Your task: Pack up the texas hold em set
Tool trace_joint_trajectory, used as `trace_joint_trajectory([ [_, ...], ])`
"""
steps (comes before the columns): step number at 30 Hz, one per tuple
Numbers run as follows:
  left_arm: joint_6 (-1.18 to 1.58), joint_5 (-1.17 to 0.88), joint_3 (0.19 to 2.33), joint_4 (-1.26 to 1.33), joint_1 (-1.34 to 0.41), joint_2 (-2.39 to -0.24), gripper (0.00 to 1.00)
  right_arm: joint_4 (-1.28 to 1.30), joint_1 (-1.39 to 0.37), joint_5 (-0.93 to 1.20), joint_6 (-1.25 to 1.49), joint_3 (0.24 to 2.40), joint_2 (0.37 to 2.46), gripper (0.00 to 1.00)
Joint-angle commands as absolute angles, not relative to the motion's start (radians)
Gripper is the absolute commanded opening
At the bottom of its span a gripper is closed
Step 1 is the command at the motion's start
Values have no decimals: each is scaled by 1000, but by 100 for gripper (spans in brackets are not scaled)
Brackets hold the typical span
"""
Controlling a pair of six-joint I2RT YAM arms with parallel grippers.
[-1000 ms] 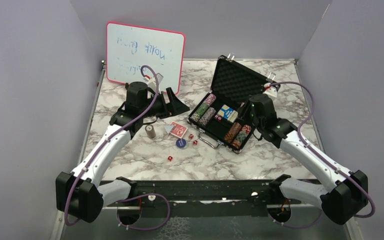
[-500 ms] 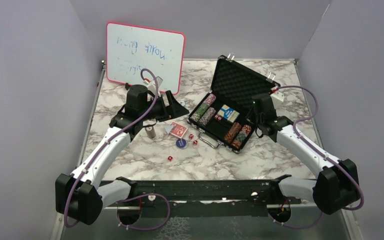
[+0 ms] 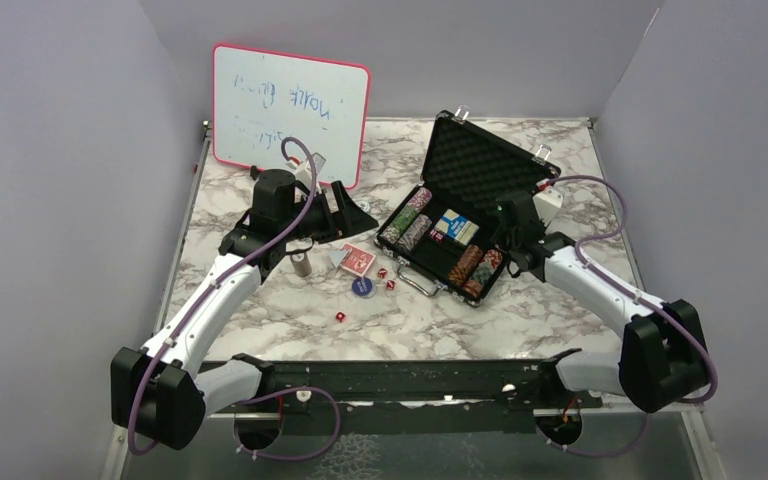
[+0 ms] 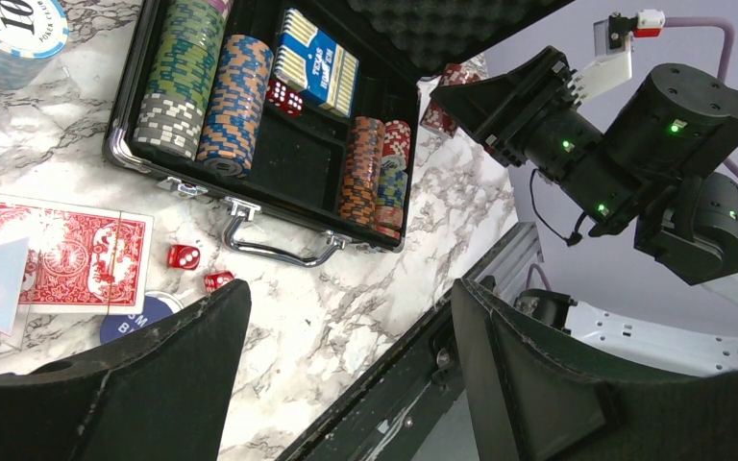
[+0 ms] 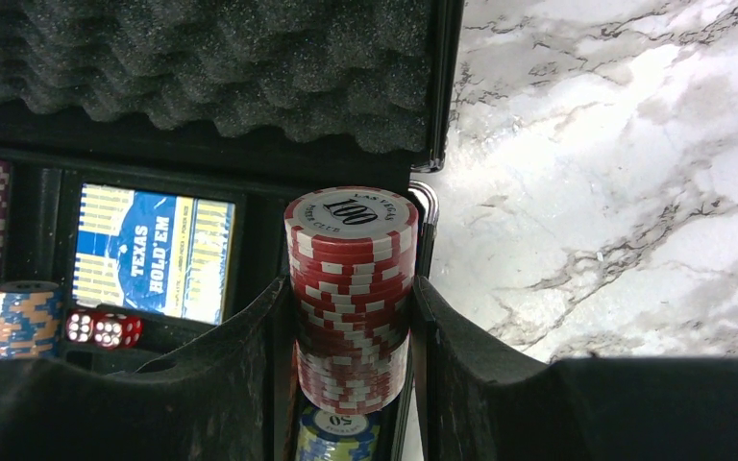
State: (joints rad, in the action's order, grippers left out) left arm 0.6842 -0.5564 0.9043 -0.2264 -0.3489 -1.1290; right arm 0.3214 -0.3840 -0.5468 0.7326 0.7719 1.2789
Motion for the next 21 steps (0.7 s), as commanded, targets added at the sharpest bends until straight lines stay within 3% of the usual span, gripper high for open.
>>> trace_joint_trajectory([
  [1, 681, -578, 904, -216, -347, -1118, 79, 245, -378, -630, 754, 770, 1296, 15],
  [21, 684, -571, 919, -216, -346, -1126, 79, 268, -379, -666, 824, 801, 1395, 13],
])
